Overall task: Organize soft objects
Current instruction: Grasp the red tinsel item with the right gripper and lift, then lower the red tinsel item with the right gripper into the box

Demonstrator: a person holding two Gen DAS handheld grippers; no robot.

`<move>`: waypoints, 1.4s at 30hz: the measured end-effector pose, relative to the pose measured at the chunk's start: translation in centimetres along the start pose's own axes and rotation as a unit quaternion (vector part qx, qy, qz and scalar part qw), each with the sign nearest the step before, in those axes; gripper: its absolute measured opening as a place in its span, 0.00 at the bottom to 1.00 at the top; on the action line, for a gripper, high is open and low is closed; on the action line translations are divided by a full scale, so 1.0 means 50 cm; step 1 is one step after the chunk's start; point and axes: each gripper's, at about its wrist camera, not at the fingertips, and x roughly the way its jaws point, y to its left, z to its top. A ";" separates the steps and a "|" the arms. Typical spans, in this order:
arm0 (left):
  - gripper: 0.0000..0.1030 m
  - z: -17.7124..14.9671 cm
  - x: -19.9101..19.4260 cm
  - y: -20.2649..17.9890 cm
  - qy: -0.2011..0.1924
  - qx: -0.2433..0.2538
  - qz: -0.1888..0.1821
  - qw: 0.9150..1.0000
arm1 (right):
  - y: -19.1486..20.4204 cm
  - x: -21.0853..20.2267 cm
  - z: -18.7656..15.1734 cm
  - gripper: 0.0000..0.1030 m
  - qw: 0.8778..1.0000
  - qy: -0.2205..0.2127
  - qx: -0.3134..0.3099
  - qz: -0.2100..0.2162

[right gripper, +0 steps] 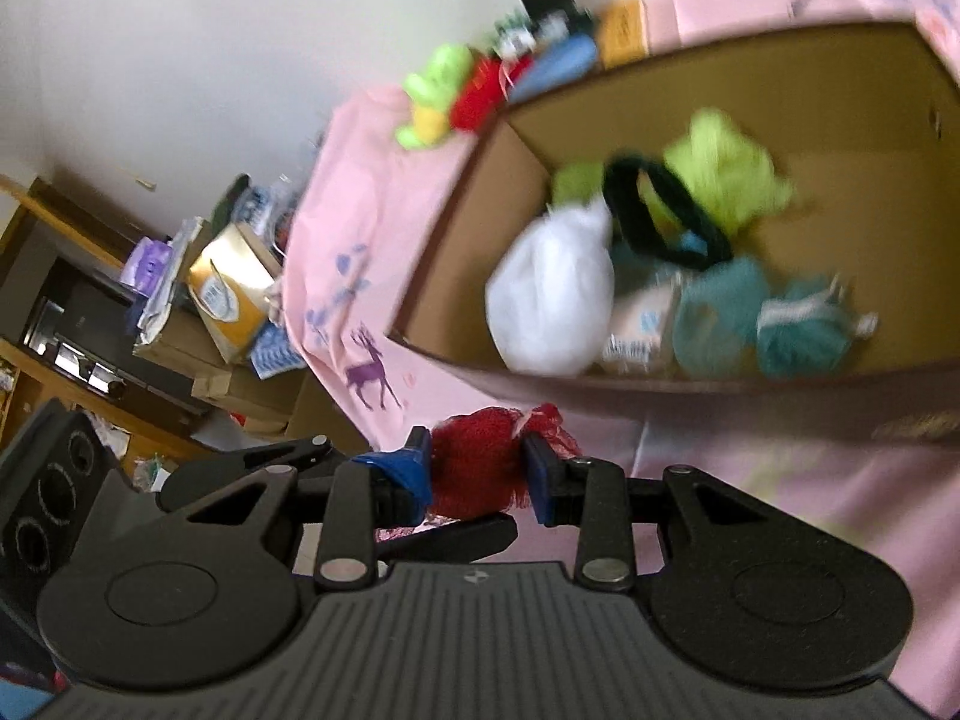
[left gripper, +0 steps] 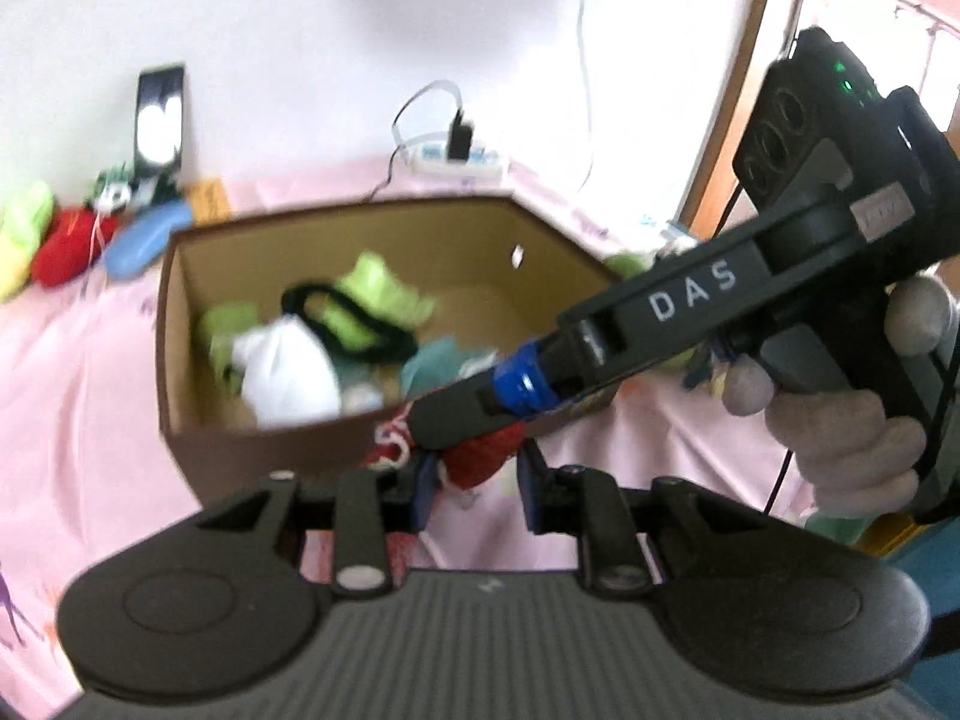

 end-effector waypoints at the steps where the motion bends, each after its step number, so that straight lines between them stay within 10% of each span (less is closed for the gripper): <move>1: 0.19 0.010 -0.005 -0.003 -0.009 0.003 -0.003 1.000 | 0.005 -0.012 0.004 0.17 1.000 -0.011 -0.010 0.000; 15: 0.19 0.104 0.088 0.025 -0.044 -0.035 0.000 0.998 | -0.042 -0.017 0.099 0.17 0.995 -0.092 -0.022 -0.043; 29: 0.20 0.107 0.215 0.101 0.038 -0.096 0.048 0.993 | -0.107 0.108 0.157 0.17 0.996 -0.014 0.006 -0.086; 42: 0.50 0.083 0.205 0.120 0.060 -0.104 0.088 0.989 | -0.119 0.169 0.175 0.18 0.996 0.054 0.028 -0.059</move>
